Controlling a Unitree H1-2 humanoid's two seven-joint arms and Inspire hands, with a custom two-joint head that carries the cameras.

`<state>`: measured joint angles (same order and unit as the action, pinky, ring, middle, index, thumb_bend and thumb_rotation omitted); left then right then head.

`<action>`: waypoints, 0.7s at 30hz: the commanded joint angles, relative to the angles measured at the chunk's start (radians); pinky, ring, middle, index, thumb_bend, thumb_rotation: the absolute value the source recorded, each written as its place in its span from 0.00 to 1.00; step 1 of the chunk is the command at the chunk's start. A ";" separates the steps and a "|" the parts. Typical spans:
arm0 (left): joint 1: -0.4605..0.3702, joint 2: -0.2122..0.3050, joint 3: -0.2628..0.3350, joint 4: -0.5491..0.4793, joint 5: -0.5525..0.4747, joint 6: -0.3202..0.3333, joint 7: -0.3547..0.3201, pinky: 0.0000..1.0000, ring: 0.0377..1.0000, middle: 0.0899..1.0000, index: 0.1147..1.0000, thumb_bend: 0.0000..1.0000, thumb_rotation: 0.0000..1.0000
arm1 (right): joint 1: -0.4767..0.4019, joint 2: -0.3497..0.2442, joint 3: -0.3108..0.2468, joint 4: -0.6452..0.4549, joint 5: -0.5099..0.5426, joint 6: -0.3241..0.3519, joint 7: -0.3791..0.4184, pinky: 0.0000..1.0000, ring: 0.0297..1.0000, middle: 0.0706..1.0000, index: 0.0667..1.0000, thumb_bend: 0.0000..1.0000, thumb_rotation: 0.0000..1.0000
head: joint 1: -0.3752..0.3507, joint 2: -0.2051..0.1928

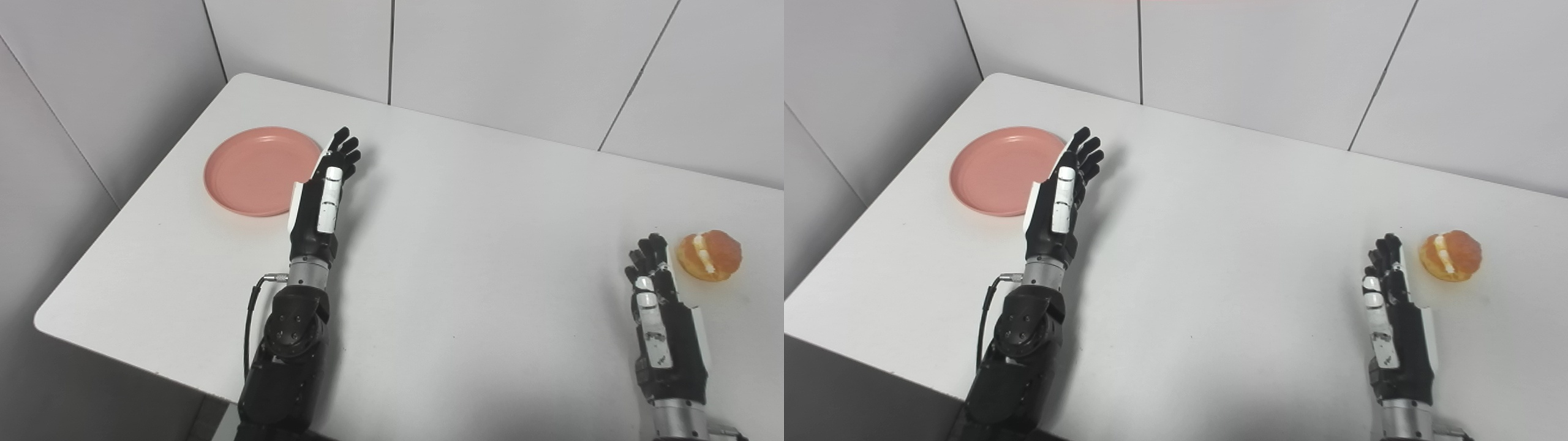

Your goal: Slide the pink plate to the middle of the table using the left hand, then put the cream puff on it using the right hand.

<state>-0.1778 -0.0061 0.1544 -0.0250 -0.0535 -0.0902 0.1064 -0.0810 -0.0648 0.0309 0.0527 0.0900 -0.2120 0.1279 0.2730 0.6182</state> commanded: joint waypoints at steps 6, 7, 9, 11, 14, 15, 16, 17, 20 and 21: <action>-0.060 0.060 0.057 0.001 -0.008 -0.033 0.014 0.86 0.84 0.82 0.80 0.72 1.00 | 0.010 0.004 0.004 -0.001 0.003 -0.016 0.006 1.00 1.00 1.00 1.00 0.57 0.83 | 0.001 0.004; -0.067 0.072 0.070 0.017 -0.009 -0.043 0.017 0.85 0.84 0.81 0.80 0.72 1.00 | 0.010 0.004 0.004 0.001 -0.002 -0.016 0.003 1.00 1.00 1.00 1.00 0.57 0.83 | 0.001 0.004; -0.079 0.091 0.090 0.048 -0.004 -0.065 0.025 0.83 0.81 0.79 0.77 0.73 1.00 | 0.008 0.004 0.004 0.003 -0.008 -0.015 -0.001 1.00 1.00 1.00 1.00 0.59 0.84 | 0.001 0.004; -0.088 0.106 0.105 0.077 0.007 -0.090 0.034 0.84 0.81 0.78 0.76 0.73 1.00 | 0.007 0.005 0.004 0.005 -0.010 -0.015 -0.002 1.00 1.00 1.00 1.00 0.59 0.84 | 0.001 0.004; -0.099 0.130 0.127 0.117 -0.012 -0.125 0.037 0.85 0.81 0.78 0.76 0.71 1.00 | 0.007 0.008 0.002 0.008 0.005 -0.020 0.007 1.00 1.00 1.00 1.00 0.57 0.82 | 0.001 0.004; -0.102 0.139 0.134 0.129 -0.017 -0.138 0.035 0.84 0.81 0.77 0.76 0.69 1.00 | 0.007 0.008 0.002 0.005 0.009 -0.016 0.007 1.00 1.00 1.00 1.00 0.56 0.82 | 0.001 0.004; -0.105 0.149 0.140 0.144 -0.018 -0.155 0.033 0.84 0.80 0.77 0.76 0.68 1.00 | 0.008 0.008 0.002 0.003 0.005 -0.013 0.005 1.00 1.00 1.00 1.00 0.56 0.82 | 0.001 0.004; -0.107 0.156 0.144 0.153 -0.017 -0.167 0.031 0.83 0.78 0.76 0.75 0.67 1.00 | 0.009 0.008 0.002 0.002 0.002 -0.011 0.003 1.00 1.00 1.00 1.00 0.56 0.83 | 0.001 0.004; -0.117 0.168 0.169 0.144 -0.024 -0.144 0.054 0.82 0.77 0.75 0.74 0.72 1.00 | 0.008 0.008 0.003 0.003 -0.005 -0.013 -0.001 1.00 1.00 1.00 1.00 0.56 0.83 | 0.004 0.003; -0.120 0.171 0.179 0.141 -0.017 -0.139 0.068 0.82 0.77 0.74 0.73 0.72 1.00 | 0.008 0.007 0.003 0.004 -0.005 -0.014 0.000 1.00 1.00 1.00 1.00 0.57 0.83 | 0.005 0.003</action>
<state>-0.2525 0.1420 0.3204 0.1515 -0.0780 -0.2097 0.1450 -0.0809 -0.0645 0.0316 0.0516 0.0817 -0.2116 0.1257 0.2777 0.6228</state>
